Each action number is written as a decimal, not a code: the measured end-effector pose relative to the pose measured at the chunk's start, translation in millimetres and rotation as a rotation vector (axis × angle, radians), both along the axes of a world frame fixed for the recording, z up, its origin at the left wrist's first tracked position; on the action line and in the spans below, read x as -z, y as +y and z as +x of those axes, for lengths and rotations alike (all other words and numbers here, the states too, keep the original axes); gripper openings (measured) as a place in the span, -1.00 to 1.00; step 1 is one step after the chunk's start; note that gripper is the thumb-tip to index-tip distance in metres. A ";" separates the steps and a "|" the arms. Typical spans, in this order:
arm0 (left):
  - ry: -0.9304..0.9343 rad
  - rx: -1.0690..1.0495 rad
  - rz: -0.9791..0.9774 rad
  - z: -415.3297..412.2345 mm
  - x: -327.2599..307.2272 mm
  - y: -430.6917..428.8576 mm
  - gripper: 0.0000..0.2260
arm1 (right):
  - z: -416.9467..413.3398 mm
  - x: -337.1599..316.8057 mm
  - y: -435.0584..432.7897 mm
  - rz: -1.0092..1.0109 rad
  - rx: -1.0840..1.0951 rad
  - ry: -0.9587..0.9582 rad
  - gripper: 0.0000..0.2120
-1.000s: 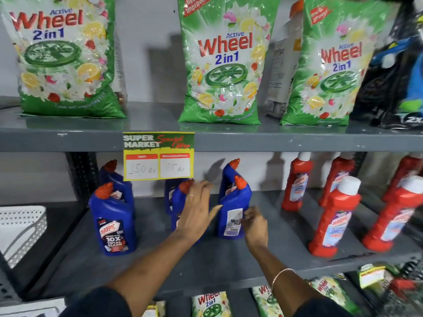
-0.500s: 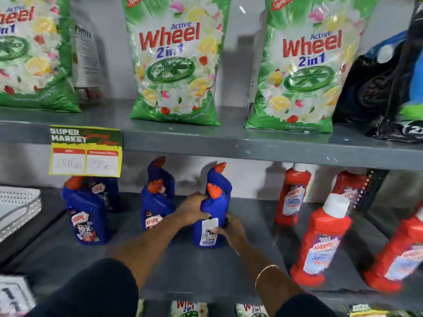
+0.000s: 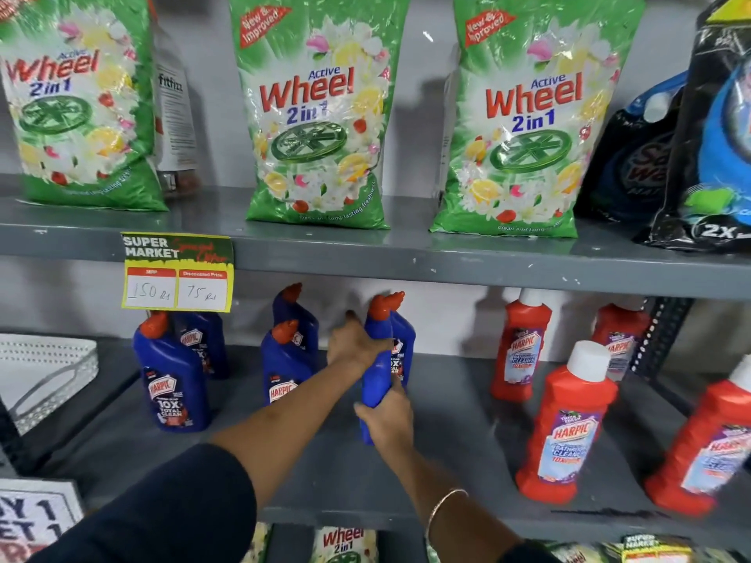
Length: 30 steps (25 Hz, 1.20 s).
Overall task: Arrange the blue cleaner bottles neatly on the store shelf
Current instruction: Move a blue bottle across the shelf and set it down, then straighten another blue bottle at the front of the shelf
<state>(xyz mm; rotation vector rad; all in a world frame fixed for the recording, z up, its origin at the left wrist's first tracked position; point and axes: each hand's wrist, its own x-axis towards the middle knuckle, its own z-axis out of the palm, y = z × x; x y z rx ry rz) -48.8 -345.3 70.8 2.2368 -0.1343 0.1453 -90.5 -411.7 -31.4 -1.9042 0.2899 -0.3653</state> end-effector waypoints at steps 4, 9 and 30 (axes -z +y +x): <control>0.153 0.305 -0.246 2.0 4.2 28.6 -0.63 | 2.3 -12.8 -24.5 0.252 -0.190 -0.015 -0.56; 0.108 0.379 -0.394 5.3 25.5 37.0 -0.58 | 23.5 -13.0 -58.2 0.212 -0.340 0.043 -0.26; 0.139 0.157 -0.348 -4.6 104.2 36.2 -0.76 | 16.9 30.9 -57.7 0.086 -0.201 0.091 -0.54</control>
